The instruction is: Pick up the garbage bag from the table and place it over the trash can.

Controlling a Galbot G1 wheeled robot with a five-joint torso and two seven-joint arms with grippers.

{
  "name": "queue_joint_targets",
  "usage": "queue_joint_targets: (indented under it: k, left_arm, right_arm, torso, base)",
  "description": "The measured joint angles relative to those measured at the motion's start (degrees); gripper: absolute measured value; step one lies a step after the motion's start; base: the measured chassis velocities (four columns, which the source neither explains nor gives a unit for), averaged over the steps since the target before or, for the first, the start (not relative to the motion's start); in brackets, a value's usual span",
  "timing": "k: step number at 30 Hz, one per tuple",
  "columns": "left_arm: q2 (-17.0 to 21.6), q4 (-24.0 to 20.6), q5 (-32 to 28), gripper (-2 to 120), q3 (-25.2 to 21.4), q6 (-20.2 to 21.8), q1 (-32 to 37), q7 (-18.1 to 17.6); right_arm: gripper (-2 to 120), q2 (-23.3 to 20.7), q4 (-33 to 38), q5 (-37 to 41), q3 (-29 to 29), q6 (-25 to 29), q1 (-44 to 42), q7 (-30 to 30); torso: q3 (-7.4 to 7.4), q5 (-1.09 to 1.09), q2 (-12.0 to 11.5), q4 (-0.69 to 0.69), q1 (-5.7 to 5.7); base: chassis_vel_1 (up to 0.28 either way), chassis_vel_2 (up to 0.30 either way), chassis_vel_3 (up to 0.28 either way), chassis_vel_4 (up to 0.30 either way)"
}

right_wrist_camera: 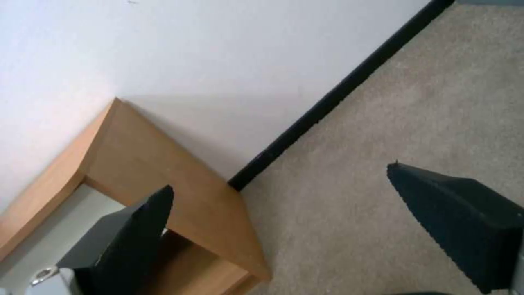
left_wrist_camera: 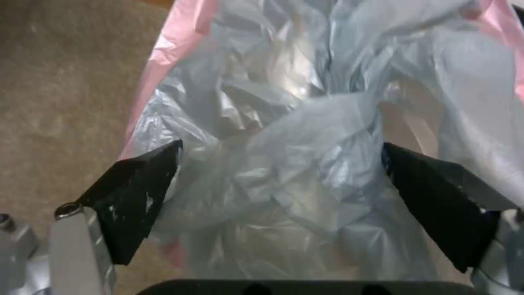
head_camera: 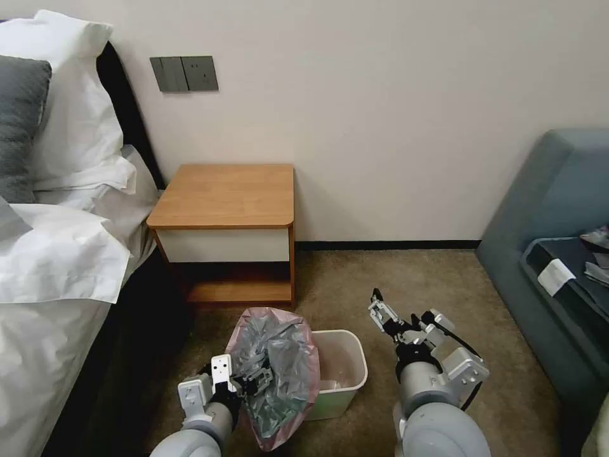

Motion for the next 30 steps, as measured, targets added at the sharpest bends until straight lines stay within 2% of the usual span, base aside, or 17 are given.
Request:
queue_joint_targets:
  k: [5, 11, 13, 15, 18, 20, 21, 24, 26, 28, 30]
  left_arm:
    - [-1.38, 1.44, 0.42, 91, 0.40, 0.09, -1.12, 0.03]
    - [-2.19, 2.69, 1.88, 81, 0.31, 1.39, -2.39, 0.10]
    - [-2.50, 3.23, 3.22, 71, 0.29, 2.46, -2.83, -0.19]
    - [-2.54, 3.31, 3.44, 69, 0.29, 2.51, -2.86, -0.22]
    - [-2.95, 4.31, 5.98, 53, 0.40, 2.25, -2.94, -0.38]
    - [-2.99, 4.38, 6.17, 51, 0.43, 2.20, -2.92, -0.38]
    - [-3.16, 4.70, 6.80, 42, 0.61, 2.06, -2.81, -0.37]
    - [-3.34, 4.91, 7.30, 36, 0.80, 1.91, -2.69, -0.37]
    - [-3.52, 5.16, 8.21, 25, 1.18, 1.35, -2.40, -0.32]
    - [-3.52, 5.20, 8.51, 22, 1.28, 1.12, -2.30, -0.29]
    - [-3.27, 5.23, 10.46, 10, 1.70, -0.26, -1.67, 0.26]
  right_arm:
    - [100, -0.04, 0.25, -0.32, -0.02, 0.14, -0.56, -0.20]
    - [100, -0.03, 0.55, -0.68, 0.18, 0.42, -1.07, -0.24]
    - [100, -0.02, 0.84, -0.71, 0.23, 0.48, -1.10, -0.25]
    - [100, -0.02, 0.88, -0.72, 0.24, 0.49, -1.09, -0.25]
    - [100, -0.03, 1.11, -0.81, 0.26, 0.59, -1.19, -0.27]
    - [100, -0.03, 1.12, -0.83, 0.25, 0.60, -1.22, -0.27]
    - [100, -0.02, 1.20, -0.86, 0.23, 0.63, -1.28, -0.28]
    - [100, -0.04, 1.40, -0.88, 0.21, 0.64, -1.33, -0.31]
    - [100, -0.12, 1.67, -0.89, 0.20, 0.64, -1.44, -0.38]
    - [100, -0.13, 1.71, -0.89, 0.20, 0.64, -1.47, -0.39]
    - [100, -0.16, 1.82, -0.94, 0.03, 0.63, -1.72, -0.49]
  torso:
    - [0.00, 0.00, 0.00, 0.00, 0.00]
    - [0.00, 0.00, 0.00, 0.00, 0.00]
    - [0.00, 0.00, 0.00, 0.00, 0.00]
    - [0.00, 0.00, 0.00, 0.00, 0.00]
    - [-0.01, 0.01, 0.00, 0.00, 0.00]
    - [-0.01, 0.01, 0.00, 0.00, 0.00]
    - [-0.01, 0.01, 0.00, 0.00, 0.00]
    - [-0.01, 0.01, 0.00, 0.00, 0.00]
    - [-0.01, 0.00, 0.00, 0.00, 0.00]
    - [-0.01, 0.00, 0.00, 0.00, 0.00]
    - [-0.01, 0.00, 0.00, 0.00, 0.00]
  base:
    - [0.000, 0.000, 0.000, 0.000]
    - [0.000, 0.000, 0.000, 0.000]
    - [0.000, 0.000, 0.000, 0.000]
    - [0.000, 0.000, 0.000, 0.000]
    - [0.000, 0.000, 0.000, 0.000]
    - [0.000, 0.000, 0.000, 0.000]
    - [0.000, 0.000, 0.000, 0.000]
    - [0.000, 0.000, 0.000, 0.000]
    - [0.000, 0.000, 0.000, 0.000]
    - [0.000, 0.000, 0.000, 0.000]
    - [0.000, 0.000, 0.000, 0.000]
